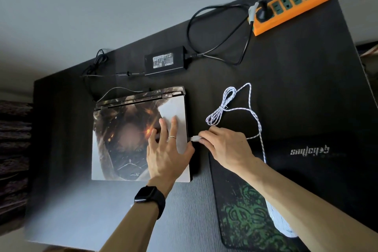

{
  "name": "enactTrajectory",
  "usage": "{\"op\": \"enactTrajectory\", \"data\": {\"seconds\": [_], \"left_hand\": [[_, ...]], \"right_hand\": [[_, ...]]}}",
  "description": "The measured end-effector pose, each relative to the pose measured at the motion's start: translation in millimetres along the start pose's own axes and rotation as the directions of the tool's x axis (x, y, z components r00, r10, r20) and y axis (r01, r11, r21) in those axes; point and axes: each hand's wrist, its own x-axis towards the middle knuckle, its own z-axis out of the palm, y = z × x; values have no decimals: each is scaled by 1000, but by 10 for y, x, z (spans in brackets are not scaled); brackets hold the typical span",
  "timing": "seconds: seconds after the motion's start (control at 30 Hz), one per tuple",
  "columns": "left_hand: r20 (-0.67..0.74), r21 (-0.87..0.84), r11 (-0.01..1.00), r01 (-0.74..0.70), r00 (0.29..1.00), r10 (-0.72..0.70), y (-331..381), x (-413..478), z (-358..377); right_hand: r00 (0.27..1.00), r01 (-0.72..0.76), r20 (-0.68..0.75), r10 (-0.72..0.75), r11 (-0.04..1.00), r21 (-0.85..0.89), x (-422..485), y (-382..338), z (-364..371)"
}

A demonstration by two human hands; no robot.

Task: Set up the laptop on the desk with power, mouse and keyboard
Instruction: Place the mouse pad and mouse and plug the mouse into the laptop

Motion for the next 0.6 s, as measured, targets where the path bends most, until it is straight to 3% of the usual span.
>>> {"op": "enactTrajectory", "data": {"seconds": [0.23, 0.4, 0.6], "left_hand": [[-68, -32, 999, -4, 998, 2, -6, -29, 38], [-89, -78, 997, 17, 996, -24, 26, -31, 68], [-98, -70, 997, 9, 995, -15, 17, -40, 75]], "right_hand": [[996, -46, -71, 46, 999, -3, 28, -30, 45], [994, 91, -53, -92, 996, -8, 14, 44, -3], [992, 88, -87, -92, 995, -45, -12, 19, 60]]}}
